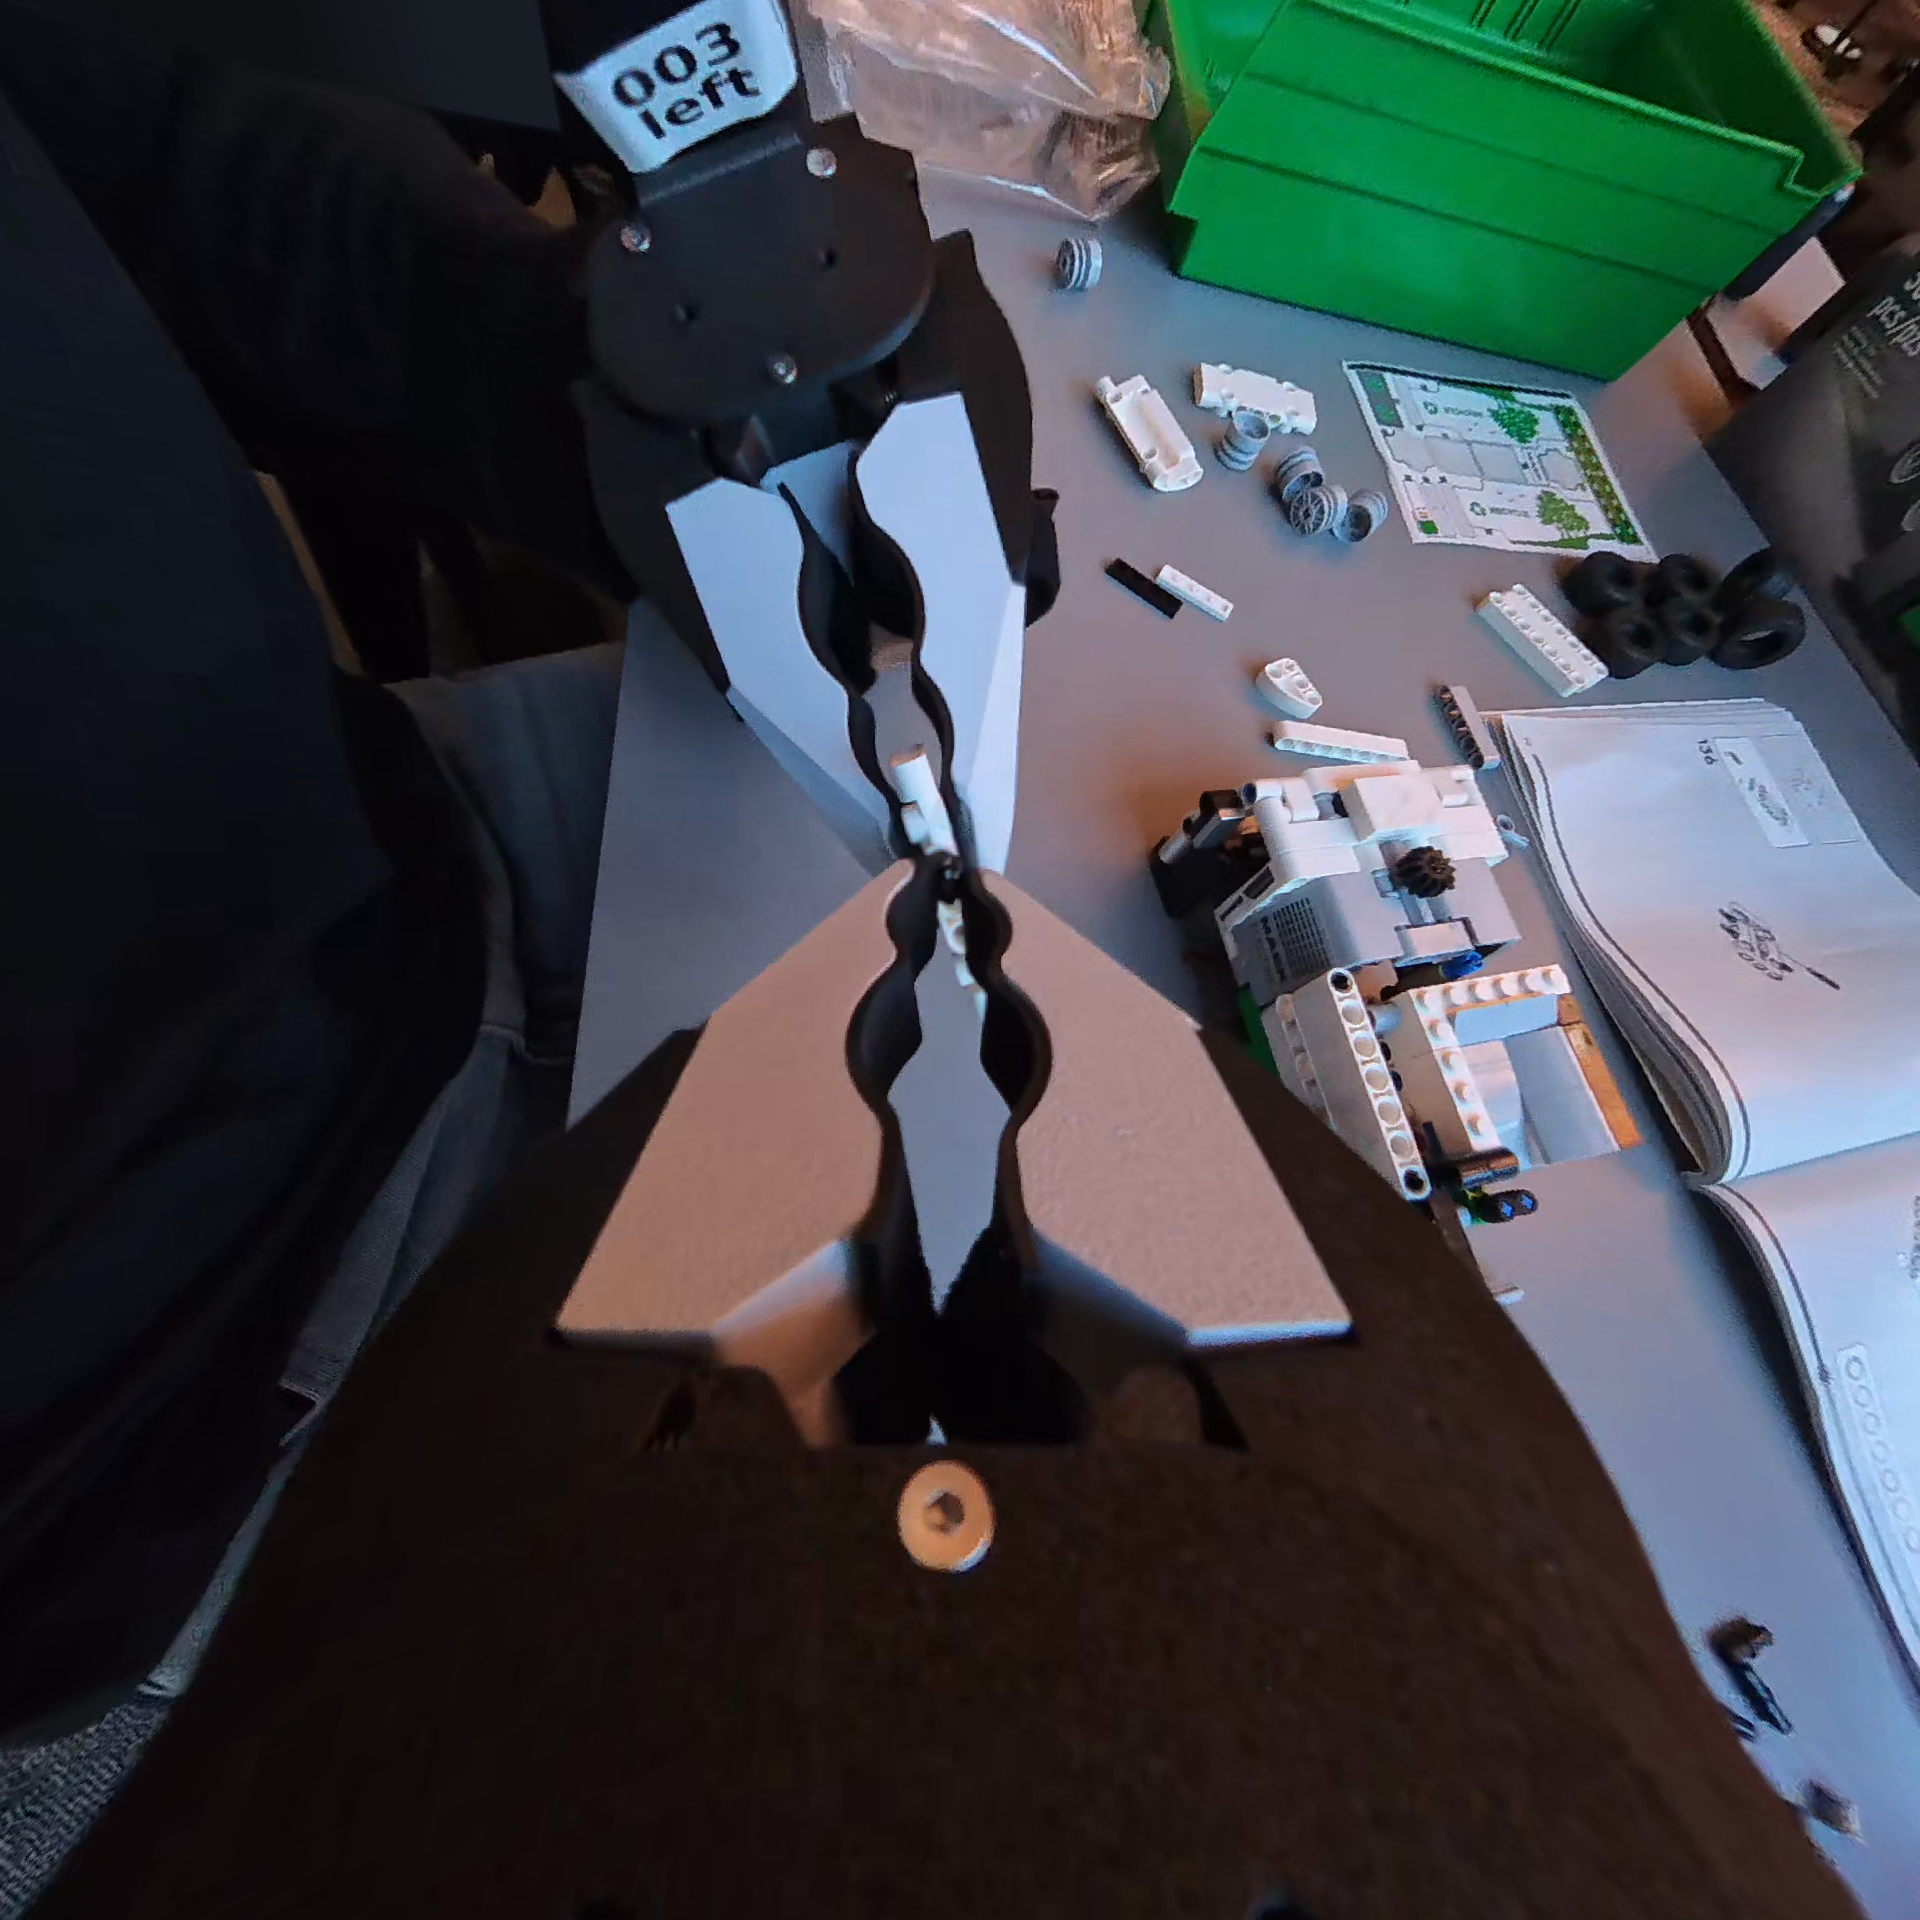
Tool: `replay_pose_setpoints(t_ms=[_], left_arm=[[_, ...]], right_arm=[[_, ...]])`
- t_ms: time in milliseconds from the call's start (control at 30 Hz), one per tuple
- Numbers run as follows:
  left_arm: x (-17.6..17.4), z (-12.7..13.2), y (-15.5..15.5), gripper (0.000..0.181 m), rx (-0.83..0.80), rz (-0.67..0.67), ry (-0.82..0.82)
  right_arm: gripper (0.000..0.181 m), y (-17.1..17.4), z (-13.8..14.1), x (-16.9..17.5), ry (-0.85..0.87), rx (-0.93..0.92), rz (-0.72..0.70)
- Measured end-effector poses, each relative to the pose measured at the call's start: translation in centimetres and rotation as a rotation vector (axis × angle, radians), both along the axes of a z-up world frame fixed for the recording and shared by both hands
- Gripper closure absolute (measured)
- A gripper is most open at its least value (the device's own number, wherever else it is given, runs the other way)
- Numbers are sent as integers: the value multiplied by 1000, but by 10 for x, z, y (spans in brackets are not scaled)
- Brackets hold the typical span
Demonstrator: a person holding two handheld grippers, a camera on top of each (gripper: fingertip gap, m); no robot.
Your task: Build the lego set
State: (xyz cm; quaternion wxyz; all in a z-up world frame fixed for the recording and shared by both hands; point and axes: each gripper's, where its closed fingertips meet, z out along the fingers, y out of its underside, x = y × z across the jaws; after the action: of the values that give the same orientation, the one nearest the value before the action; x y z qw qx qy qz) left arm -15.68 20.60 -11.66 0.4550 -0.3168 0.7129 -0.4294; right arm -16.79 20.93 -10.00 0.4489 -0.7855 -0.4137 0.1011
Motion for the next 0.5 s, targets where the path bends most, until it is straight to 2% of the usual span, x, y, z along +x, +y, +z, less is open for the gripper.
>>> replay_pose_setpoints(t_ms=[233,500], left_arm=[[3,-6,1,175,114,60,-13],[7,-11,1,175,187,110,-10]], right_arm=[[177,-1,-5,2,-28,-45,-21],[177,-4,-10,6,51,-69,-98]])
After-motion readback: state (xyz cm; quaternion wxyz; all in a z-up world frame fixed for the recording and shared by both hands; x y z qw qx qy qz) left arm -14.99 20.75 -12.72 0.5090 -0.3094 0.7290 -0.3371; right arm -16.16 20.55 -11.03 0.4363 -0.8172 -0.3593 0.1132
